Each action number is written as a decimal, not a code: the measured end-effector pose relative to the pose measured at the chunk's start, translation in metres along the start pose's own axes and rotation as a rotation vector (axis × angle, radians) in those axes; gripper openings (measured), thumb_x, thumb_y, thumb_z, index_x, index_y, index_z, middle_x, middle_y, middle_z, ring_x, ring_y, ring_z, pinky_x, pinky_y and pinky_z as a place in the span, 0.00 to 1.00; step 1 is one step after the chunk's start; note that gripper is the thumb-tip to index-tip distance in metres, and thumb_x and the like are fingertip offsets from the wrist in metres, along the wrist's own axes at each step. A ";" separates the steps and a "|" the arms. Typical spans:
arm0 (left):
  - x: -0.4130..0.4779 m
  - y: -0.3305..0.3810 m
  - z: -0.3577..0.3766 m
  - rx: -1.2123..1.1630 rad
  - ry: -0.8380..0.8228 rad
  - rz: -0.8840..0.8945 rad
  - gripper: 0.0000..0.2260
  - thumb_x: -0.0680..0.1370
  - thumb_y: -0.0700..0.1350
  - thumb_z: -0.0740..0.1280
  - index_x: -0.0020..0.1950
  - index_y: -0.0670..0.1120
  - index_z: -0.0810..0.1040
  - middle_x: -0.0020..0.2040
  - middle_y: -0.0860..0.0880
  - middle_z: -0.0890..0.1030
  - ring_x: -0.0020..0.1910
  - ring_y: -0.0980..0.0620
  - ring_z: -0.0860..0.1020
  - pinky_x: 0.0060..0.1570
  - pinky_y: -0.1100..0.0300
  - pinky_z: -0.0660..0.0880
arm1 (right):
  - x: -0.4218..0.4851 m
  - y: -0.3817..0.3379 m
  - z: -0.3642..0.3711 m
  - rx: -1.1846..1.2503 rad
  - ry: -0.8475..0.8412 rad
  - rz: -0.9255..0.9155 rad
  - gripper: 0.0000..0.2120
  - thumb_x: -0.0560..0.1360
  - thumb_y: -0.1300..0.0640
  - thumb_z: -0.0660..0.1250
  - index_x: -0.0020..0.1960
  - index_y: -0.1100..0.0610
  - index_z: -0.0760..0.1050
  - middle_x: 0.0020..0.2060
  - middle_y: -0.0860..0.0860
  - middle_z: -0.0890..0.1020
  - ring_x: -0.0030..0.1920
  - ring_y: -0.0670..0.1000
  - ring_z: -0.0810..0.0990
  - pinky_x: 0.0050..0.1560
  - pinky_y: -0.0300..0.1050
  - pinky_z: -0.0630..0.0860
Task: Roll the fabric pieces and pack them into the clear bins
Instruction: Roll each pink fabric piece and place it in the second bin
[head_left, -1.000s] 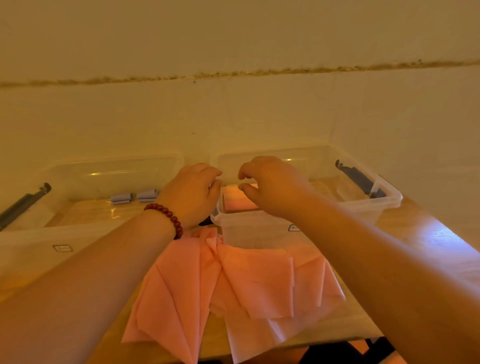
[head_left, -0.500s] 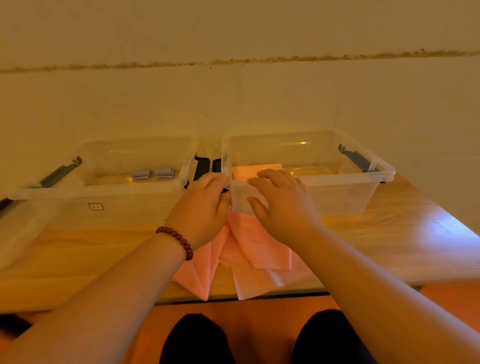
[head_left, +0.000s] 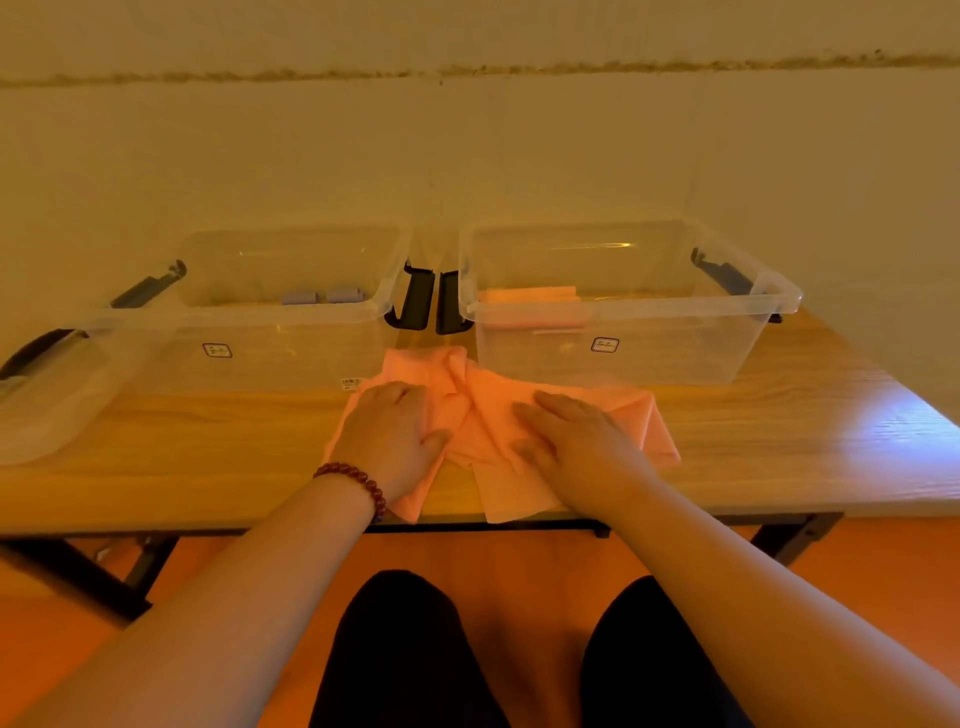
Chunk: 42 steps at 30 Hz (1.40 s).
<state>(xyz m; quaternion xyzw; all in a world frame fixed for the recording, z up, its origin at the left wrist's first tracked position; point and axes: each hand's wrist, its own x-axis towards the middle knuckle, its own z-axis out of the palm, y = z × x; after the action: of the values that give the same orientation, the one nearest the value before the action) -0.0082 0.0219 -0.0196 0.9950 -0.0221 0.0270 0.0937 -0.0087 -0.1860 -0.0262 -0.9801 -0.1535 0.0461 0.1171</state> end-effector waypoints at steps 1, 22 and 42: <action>0.000 -0.002 0.001 -0.019 0.022 -0.001 0.22 0.80 0.55 0.60 0.71 0.47 0.68 0.68 0.47 0.70 0.67 0.47 0.67 0.66 0.54 0.65 | 0.002 0.001 0.002 0.002 -0.003 0.011 0.23 0.82 0.41 0.51 0.77 0.41 0.56 0.78 0.44 0.56 0.77 0.50 0.54 0.75 0.54 0.52; 0.033 0.053 -0.023 -0.485 -0.093 0.378 0.19 0.76 0.54 0.67 0.67 0.56 0.72 0.65 0.59 0.74 0.60 0.67 0.69 0.60 0.66 0.67 | 0.007 0.020 -0.041 0.918 0.526 0.109 0.06 0.78 0.58 0.67 0.46 0.48 0.79 0.40 0.42 0.80 0.38 0.39 0.76 0.40 0.37 0.73; 0.058 0.034 -0.076 -0.879 0.206 0.162 0.09 0.79 0.49 0.65 0.40 0.54 0.81 0.35 0.56 0.81 0.35 0.61 0.76 0.39 0.63 0.73 | 0.028 0.021 -0.091 1.261 0.398 0.012 0.16 0.80 0.50 0.62 0.34 0.52 0.71 0.28 0.48 0.69 0.30 0.47 0.67 0.32 0.44 0.62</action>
<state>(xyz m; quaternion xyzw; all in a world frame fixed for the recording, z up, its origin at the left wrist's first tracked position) 0.0444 0.0007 0.0642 0.8479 -0.0997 0.1211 0.5063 0.0353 -0.2165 0.0550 -0.7143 -0.0669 -0.0542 0.6946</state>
